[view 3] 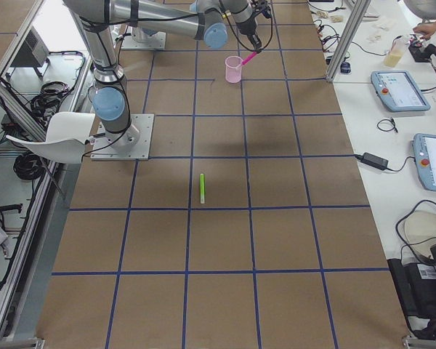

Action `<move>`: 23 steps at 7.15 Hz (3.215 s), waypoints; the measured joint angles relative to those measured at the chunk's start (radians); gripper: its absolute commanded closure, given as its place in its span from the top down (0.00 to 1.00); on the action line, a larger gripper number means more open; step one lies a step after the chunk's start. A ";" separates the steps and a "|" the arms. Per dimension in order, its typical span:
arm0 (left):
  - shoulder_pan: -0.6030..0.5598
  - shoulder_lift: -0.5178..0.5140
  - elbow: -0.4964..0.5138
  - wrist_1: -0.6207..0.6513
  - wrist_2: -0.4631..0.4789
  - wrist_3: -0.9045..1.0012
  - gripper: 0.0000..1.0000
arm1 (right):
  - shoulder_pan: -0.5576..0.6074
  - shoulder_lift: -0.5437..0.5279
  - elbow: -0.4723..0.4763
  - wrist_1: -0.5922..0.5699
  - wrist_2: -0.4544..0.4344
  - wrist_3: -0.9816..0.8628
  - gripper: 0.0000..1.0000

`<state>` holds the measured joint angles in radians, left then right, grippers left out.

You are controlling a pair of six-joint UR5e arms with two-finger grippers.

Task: Insert purple and pink pens into pink cup

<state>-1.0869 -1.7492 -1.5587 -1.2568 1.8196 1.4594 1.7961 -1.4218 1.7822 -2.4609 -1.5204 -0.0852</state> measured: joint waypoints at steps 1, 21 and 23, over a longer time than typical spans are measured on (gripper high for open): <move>-0.041 0.017 0.005 -0.008 0.032 -0.002 0.00 | 0.054 0.037 0.000 -0.092 -0.003 0.054 0.00; -0.616 0.058 0.057 -0.206 0.224 -0.366 0.00 | -0.130 -0.019 -0.114 0.453 0.028 0.203 1.00; -0.784 0.001 0.051 -0.194 0.301 -0.474 0.00 | -0.144 -0.082 -0.164 0.706 -0.059 0.212 1.00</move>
<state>-1.8711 -1.7483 -1.5079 -1.4508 2.1207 0.9853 1.6517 -1.5037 1.6184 -1.7552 -1.5795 0.1265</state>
